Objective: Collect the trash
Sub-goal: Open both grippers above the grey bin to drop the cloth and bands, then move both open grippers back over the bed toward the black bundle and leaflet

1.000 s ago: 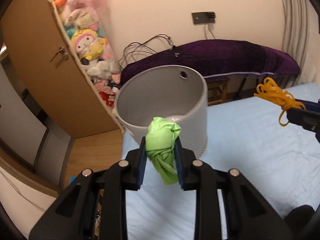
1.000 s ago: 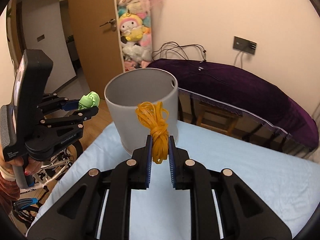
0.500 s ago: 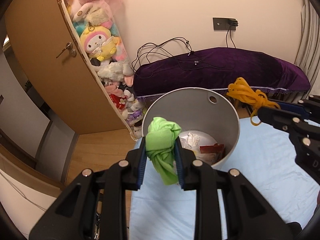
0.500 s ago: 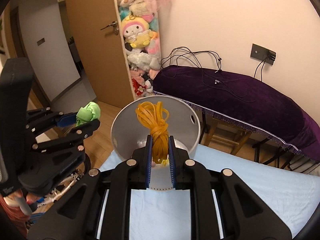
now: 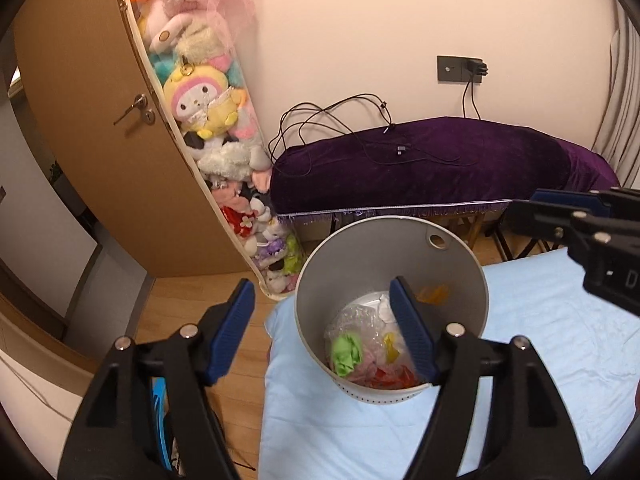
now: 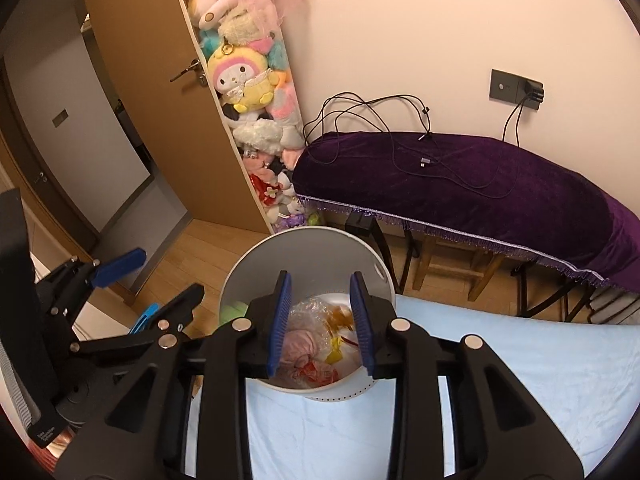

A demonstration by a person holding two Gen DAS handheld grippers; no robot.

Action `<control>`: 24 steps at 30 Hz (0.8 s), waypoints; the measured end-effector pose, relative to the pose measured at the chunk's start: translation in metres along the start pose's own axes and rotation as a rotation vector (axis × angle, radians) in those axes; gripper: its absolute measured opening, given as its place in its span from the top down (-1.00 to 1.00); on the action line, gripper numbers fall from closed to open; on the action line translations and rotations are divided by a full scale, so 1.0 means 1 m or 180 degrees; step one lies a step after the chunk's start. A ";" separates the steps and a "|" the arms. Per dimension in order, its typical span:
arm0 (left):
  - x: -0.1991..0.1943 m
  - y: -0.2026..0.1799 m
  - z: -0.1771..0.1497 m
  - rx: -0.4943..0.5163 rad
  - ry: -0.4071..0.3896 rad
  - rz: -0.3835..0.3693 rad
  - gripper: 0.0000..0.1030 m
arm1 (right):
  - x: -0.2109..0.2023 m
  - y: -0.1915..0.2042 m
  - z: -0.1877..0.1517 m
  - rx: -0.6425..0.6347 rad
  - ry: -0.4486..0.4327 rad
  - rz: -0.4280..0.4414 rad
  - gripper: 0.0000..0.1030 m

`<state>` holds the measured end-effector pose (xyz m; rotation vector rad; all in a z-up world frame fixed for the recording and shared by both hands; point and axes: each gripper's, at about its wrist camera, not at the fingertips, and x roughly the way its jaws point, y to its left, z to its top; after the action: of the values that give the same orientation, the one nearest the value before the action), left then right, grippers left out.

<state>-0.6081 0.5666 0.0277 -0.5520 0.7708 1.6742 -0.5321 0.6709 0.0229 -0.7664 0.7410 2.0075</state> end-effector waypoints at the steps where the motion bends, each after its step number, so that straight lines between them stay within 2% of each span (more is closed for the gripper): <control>1: -0.002 -0.002 -0.001 0.0020 -0.0017 -0.0001 -0.36 | 0.000 -0.001 -0.001 0.0006 -0.0002 0.0000 0.44; 15: -0.028 -0.032 -0.031 0.0318 -0.0181 -0.0104 -0.36 | -0.029 -0.019 -0.057 0.0000 -0.0068 -0.0145 0.44; 24: -0.051 -0.080 -0.069 0.0530 -0.0235 -0.0307 -0.36 | -0.073 -0.040 -0.114 0.0054 -0.0161 -0.0318 0.44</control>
<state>-0.5215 0.4921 0.0017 -0.4026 0.8087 1.5175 -0.4373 0.5702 -0.0042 -0.7262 0.6765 1.9215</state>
